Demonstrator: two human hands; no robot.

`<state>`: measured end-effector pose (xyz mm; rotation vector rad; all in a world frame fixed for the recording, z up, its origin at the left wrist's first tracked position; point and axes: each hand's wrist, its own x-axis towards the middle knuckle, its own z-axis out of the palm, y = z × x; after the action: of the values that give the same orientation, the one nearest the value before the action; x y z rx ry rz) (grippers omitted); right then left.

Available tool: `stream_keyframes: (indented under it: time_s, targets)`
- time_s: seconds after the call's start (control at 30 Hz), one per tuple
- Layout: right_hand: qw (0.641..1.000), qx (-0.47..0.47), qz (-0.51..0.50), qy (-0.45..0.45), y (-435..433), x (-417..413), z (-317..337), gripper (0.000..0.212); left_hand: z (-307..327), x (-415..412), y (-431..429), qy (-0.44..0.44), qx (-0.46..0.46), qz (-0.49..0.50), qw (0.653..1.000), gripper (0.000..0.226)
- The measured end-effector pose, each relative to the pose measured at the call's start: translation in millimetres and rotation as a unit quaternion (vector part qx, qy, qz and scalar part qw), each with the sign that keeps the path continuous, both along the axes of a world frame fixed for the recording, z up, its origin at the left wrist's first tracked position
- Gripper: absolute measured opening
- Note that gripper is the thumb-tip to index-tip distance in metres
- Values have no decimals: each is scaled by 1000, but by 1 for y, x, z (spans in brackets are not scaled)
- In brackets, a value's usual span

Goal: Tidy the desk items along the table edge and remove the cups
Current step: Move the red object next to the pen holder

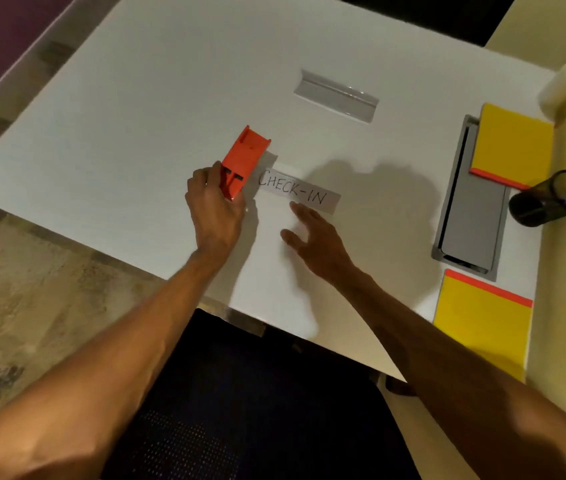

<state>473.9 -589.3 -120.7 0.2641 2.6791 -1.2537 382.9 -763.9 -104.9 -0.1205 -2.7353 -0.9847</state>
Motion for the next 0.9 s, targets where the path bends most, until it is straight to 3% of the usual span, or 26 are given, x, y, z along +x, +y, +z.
stream_keyframes:
  time_s: [0.1, 0.2, 0.27, 0.33, 0.4, 0.47, 0.53, 0.57, 0.63, 0.77, 0.9]
  targets:
    - [968, -193, -158, -17, -1, -5, 36, 55, 16, 28, 20, 11, 19, -56, 998, 37]
    - [859, -436, -269, -23, 6, 4, 59, 50, 31, 57, 42, 43, 2, -151, 988, 48]
    - [821, -490, -293, -21, 16, 19, 68, 50, 39, 72, 59, 67, -38, -234, 969, 50]
    - [808, -494, -320, -13, 29, 36, 73, 48, 43, 85, 79, 82, -56, -286, 953, 48]
    - [789, -496, -363, 0, 47, 51, 75, 48, 49, 97, 101, 74, -26, -325, 942, 32]
    - [774, -487, -404, 6, 66, 67, 76, 49, 51, 108, 122, 102, 39, -366, 924, 23]
    - [766, -471, -437, 9, 86, 83, 76, 50, 46, 124, 142, 65, 103, -436, 892, 21]
    - [765, -458, -453, 9, 97, 90, 76, 50, 40, 128, 152, 89, 78, -445, 888, 28]
    - [761, -434, -482, 12, 118, 104, 73, 48, 28, 134, 169, 33, -16, -497, 867, 49]
    - [754, -398, -522, 12, 165, 129, 64, 49, 19, 149, 205, -4, -21, -504, 863, 66]
    - [786, -260, -561, -7, 223, 151, 50, 64, -1, 152, 233, 59, -50, -495, 866, 68]
